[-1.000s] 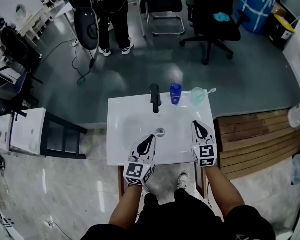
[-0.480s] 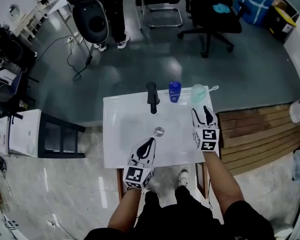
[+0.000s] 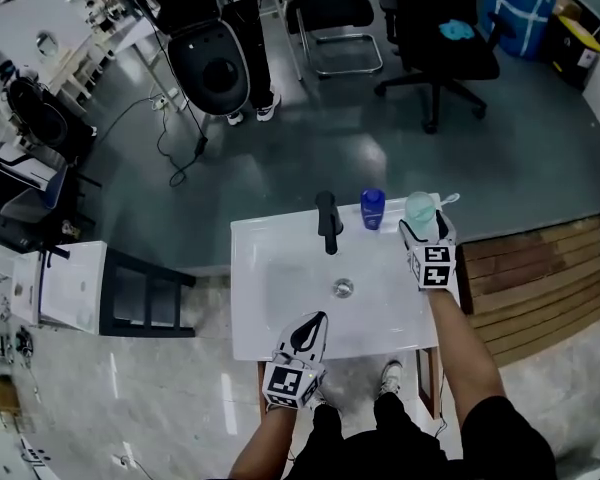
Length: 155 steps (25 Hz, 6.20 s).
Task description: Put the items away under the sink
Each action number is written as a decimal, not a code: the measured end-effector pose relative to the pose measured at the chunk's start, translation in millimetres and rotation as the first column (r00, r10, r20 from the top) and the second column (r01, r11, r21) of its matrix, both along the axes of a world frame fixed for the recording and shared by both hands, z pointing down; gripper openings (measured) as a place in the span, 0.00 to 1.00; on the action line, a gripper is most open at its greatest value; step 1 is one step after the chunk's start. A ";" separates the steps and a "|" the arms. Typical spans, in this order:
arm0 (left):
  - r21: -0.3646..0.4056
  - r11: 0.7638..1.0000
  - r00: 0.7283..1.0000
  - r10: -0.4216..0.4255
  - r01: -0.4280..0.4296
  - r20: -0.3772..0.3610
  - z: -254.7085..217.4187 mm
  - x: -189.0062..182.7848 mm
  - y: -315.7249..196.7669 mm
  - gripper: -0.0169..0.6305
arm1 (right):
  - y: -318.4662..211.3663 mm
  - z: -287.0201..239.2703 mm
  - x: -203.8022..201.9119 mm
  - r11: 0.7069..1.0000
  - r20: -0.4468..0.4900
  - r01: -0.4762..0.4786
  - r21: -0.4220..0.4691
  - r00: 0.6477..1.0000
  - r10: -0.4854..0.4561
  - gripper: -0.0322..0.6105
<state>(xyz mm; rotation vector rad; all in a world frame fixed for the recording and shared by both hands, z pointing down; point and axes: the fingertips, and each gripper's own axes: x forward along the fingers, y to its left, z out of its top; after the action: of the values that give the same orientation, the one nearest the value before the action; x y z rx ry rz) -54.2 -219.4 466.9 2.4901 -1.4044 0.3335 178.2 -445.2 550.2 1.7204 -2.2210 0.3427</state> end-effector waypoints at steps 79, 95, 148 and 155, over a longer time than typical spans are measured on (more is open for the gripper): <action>0.131 0.990 0.997 -0.053 0.059 -0.049 -7.8 -12.3 199.7 0.06 | 400.0 -81.0 -125.8 0.922 0.018 0.316 0.225 0.944 -0.328 0.61; 0.150 0.987 0.998 -0.047 0.053 -0.042 238.1 -37.6 151.0 0.06 | 380.2 143.6 -133.3 0.936 0.002 0.227 0.269 0.972 -0.236 0.61; 0.248 0.958 0.990 -0.141 0.144 -0.029 382.7 -52.1 105.8 0.06 | 207.2 321.9 -137.1 0.966 -0.001 0.174 0.193 0.984 -0.177 0.65; 0.227 0.963 0.989 -0.139 0.147 -0.051 387.4 -53.4 111.6 0.06 | 250.2 322.2 -123.2 0.974 0.025 0.130 0.185 0.990 -0.137 0.67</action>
<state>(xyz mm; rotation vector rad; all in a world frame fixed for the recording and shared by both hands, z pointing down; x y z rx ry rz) -107.6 -107.8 854.3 2.5375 -1.6840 0.1025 54.9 -195.1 872.4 1.6523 -2.4474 0.1432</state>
